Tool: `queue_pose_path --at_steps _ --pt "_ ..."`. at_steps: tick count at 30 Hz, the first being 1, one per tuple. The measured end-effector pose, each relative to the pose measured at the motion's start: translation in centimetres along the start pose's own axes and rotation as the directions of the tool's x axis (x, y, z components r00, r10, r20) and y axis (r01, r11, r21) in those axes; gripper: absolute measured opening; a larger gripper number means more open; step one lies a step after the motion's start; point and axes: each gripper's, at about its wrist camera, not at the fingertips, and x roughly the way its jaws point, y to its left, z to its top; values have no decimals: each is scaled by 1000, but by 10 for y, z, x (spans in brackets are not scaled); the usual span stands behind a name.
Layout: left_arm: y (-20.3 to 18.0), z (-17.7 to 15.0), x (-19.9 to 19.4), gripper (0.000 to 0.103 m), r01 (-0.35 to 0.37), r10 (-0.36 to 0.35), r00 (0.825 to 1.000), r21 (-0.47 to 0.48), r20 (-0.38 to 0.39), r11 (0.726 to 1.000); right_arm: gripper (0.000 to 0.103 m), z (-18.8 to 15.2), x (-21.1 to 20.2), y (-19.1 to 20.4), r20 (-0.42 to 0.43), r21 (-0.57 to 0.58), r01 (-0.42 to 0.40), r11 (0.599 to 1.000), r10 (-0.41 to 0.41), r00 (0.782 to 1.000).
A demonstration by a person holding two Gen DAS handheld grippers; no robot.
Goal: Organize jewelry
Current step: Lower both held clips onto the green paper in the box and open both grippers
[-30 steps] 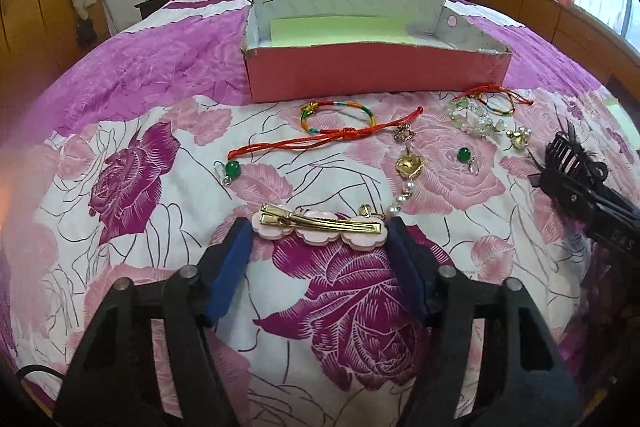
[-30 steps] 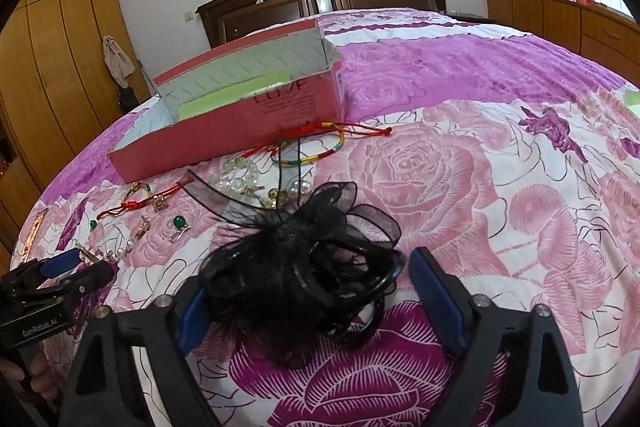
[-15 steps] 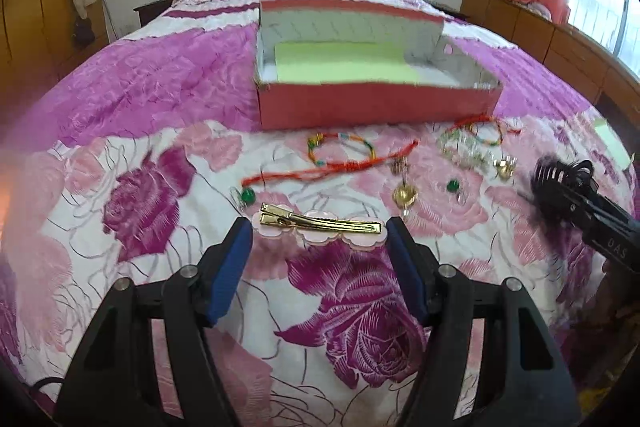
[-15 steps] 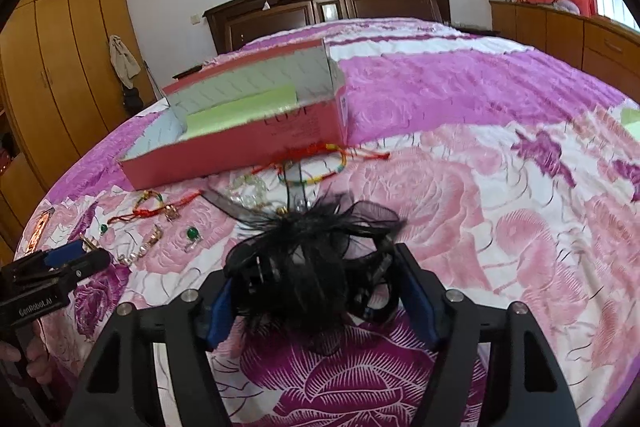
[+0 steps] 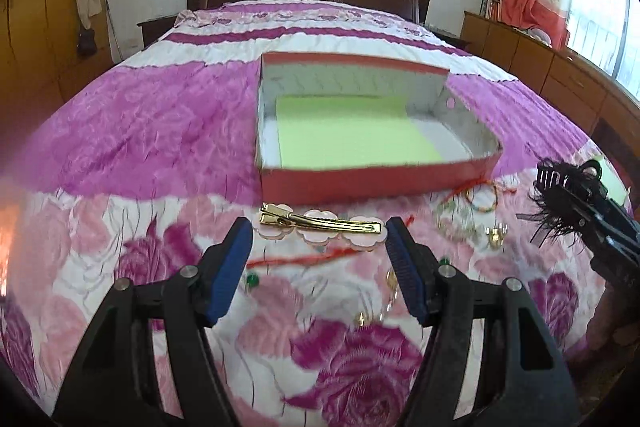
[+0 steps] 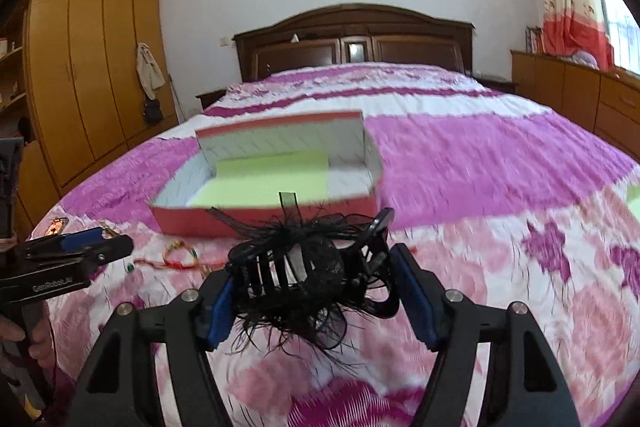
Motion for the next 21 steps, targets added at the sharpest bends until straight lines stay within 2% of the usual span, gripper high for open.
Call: queue_pose_path --at_steps 10,15,21 --pt "-4 42 35 61 -4 3 1000 19 11 1000 72 50 34 13 47 -39 -33 999 35 998" --pt "-3 65 60 61 8 -7 1000 9 -3 1000 72 66 63 9 13 -17 -47 999 47 999" --pt "1 84 99 61 -27 28 998 16 -62 1000 72 85 105 -2 -53 -29 -28 999 26 998"
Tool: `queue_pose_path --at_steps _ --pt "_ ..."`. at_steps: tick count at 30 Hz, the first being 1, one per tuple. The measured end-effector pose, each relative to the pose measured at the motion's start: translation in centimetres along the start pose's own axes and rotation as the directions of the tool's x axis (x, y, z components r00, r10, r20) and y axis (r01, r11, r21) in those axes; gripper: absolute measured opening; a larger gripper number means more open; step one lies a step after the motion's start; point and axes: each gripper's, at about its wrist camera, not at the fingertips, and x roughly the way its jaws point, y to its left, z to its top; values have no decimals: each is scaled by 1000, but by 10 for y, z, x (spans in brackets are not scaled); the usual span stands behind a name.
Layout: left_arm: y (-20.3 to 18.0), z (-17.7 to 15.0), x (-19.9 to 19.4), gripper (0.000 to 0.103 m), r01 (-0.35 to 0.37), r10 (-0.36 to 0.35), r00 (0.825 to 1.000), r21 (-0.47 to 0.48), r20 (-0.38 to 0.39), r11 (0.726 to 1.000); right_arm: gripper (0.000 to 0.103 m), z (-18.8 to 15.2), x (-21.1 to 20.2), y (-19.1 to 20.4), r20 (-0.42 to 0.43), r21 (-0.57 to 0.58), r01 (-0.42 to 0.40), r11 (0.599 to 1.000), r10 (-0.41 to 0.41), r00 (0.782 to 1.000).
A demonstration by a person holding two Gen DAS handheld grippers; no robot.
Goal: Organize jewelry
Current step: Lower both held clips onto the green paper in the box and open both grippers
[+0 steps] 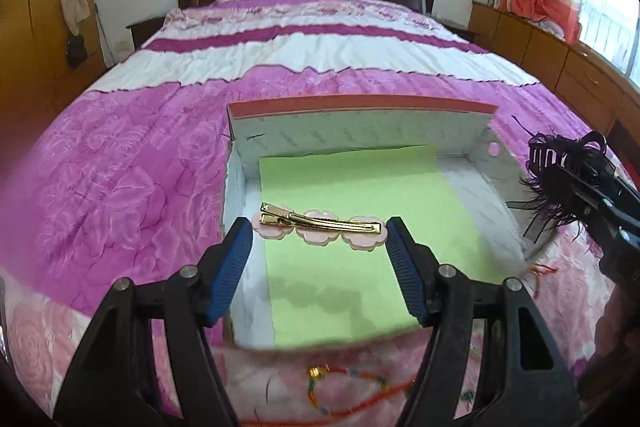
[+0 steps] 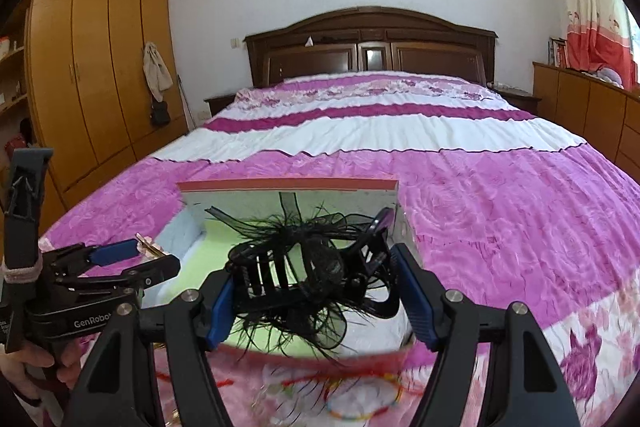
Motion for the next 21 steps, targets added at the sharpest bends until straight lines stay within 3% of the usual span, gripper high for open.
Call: queue_pose_path --at_steps 8,14,19,21 --pt "1 15 45 61 -32 30 992 -16 -125 999 72 10 62 -14 -162 5 33 999 -32 986" --pt "-2 20 65 61 -46 47 981 11 -187 999 72 6 102 -20 -293 -33 69 997 -76 953" --pt "-10 20 72 63 -72 83 973 60 -217 996 73 1 109 -14 -312 -83 78 993 -100 945" --pt "-12 20 72 65 -75 89 971 73 -223 995 81 0 110 -12 -315 -91 74 993 -99 944"
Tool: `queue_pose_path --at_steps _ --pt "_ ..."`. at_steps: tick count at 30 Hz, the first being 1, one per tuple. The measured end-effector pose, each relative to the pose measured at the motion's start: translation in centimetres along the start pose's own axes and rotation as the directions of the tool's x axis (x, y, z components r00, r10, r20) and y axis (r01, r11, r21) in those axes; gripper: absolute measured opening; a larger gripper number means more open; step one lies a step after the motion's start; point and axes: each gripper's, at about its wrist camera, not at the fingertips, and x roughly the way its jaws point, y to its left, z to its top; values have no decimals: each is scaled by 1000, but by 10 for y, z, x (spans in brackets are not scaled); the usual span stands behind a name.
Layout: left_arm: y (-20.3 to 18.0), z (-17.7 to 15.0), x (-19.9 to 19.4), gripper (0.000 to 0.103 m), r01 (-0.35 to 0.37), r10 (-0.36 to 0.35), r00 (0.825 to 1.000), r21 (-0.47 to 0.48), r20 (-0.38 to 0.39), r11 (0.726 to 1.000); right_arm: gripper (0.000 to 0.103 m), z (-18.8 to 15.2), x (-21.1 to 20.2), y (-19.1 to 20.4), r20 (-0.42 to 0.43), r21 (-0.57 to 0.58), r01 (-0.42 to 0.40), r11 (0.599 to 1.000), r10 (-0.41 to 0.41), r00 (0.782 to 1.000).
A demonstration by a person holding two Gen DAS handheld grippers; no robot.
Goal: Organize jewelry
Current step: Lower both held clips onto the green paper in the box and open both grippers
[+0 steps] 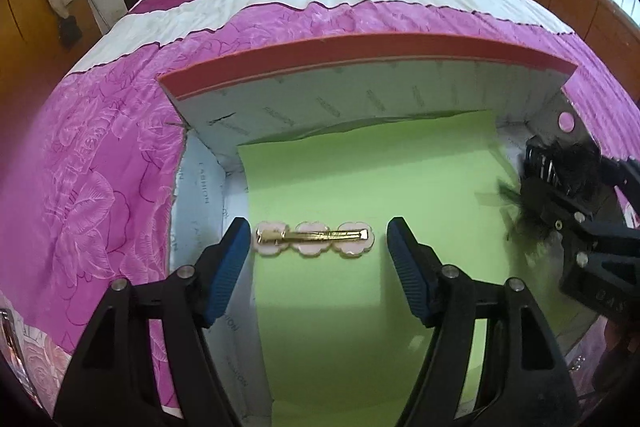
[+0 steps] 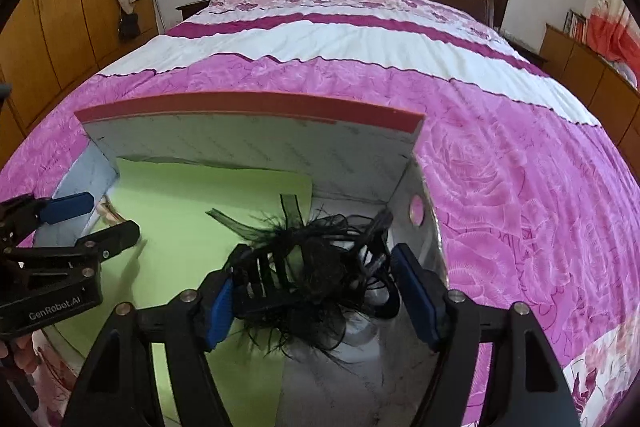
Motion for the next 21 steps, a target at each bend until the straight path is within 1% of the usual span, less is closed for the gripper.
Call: queue_pose_path --at_steps 2,6,9,13,17,21 --pt "-1 1 0 66 5 -4 1000 9 -7 1000 84 0 0 2 -6 -8 -3 1000 3 1000" --pt "0 2 -4 66 31 -31 999 -5 -15 999 84 0 -5 3 -4 -5 -25 1000 25 1000" --pt "1 2 -10 67 54 -54 999 -23 0 998 84 1 -13 3 8 -5 -41 999 41 999" --pt "1 3 -20 67 79 -78 997 -28 28 996 85 2 -30 3 44 -4 -62 998 62 997" --pt "3 3 -31 67 108 -106 993 -40 47 993 88 4 -48 3 80 7 -91 996 90 993" --pt "8 1 -45 67 166 -164 985 -52 53 985 88 2 -69 1 114 21 -120 993 117 987"
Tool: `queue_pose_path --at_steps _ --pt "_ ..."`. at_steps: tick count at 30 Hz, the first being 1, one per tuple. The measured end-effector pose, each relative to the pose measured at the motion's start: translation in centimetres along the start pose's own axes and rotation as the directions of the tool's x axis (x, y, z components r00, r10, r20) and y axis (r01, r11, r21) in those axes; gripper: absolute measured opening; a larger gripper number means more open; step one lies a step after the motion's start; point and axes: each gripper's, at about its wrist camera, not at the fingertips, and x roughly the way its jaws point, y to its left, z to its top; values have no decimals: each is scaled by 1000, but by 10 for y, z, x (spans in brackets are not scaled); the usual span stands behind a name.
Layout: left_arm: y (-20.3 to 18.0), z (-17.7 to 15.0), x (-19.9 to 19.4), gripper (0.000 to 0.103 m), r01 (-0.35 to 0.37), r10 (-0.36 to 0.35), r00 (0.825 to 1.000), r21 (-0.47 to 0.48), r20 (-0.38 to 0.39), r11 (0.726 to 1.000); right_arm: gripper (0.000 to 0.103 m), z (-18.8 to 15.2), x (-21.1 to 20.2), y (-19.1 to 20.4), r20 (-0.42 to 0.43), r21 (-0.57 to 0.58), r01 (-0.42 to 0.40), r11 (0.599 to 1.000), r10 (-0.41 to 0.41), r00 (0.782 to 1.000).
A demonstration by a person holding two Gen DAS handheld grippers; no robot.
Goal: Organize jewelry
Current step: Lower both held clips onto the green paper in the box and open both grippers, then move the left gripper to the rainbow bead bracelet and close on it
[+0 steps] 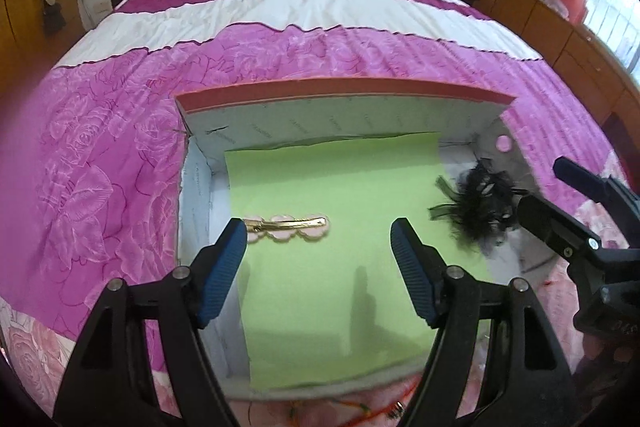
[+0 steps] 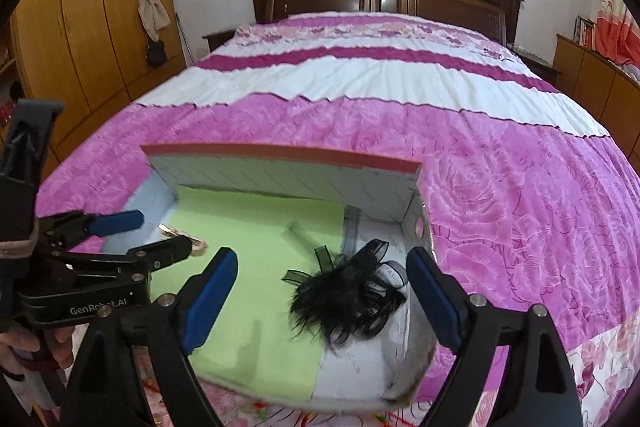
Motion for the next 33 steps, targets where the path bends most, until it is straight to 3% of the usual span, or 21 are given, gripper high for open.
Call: queue_pose_path --at_steps 15,33 --pt "-1 -30 -43 67 42 -47 997 69 69 997 90 -29 -61 -6 81 116 -81 990 72 994" --pt "7 -92 -61 67 5 -8 999 55 51 998 90 -99 -71 -26 -1 211 -57 976 58 998"
